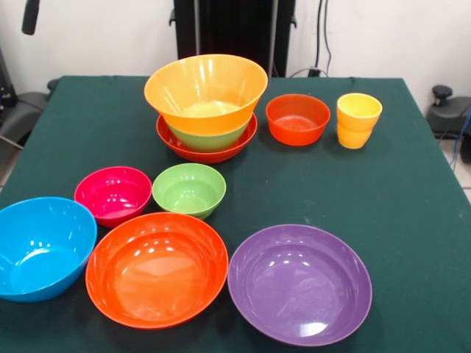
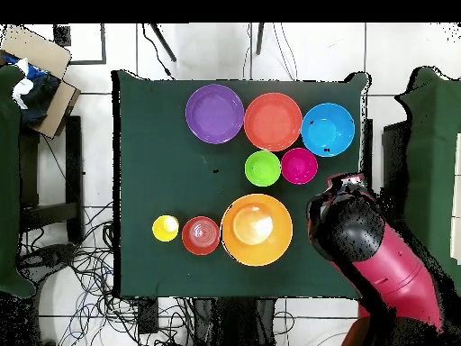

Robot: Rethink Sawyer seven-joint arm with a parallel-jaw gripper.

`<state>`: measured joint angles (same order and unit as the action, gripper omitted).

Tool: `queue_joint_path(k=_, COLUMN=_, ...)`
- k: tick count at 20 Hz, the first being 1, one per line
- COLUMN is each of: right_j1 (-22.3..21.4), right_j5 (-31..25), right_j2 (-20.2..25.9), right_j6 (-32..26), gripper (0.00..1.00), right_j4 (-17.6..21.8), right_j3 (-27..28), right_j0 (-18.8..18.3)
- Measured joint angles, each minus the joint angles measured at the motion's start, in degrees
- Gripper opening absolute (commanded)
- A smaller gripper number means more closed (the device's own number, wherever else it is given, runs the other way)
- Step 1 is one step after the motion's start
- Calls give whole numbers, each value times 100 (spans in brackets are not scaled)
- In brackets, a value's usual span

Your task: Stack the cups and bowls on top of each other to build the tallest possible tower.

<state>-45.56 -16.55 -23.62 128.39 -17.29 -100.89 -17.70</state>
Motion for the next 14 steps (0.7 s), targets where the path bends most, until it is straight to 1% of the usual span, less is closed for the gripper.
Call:
queue_joint_path(k=2, right_j1=-42, right_j5=-94, right_j2=63, right_j6=-5, gripper=100, right_j4=60, right_j3=2, right_j0=-72)
queue_joint_path(k=4, right_j1=-162, right_j5=-457, right_j2=227, right_j6=-7, gripper=100, right_j4=255, right_j3=28, right_j0=-312)
queue_joint_path(k=8, right_j1=-300, right_j5=-1071, right_j2=388, right_j6=-7, gripper=100, right_j4=541, right_j3=68, right_j0=-627)
queue_joint_path(k=11, right_j1=-387, right_j5=-1401, right_j2=457, right_j6=-7, gripper=100, right_j4=740, right_j3=88, right_j0=-754)
queue_joint_path(k=14, right_j1=-426, right_j5=-1521, right_j2=519, right_j6=-7, gripper=100, right_j4=874, right_j3=111, right_j0=-767)
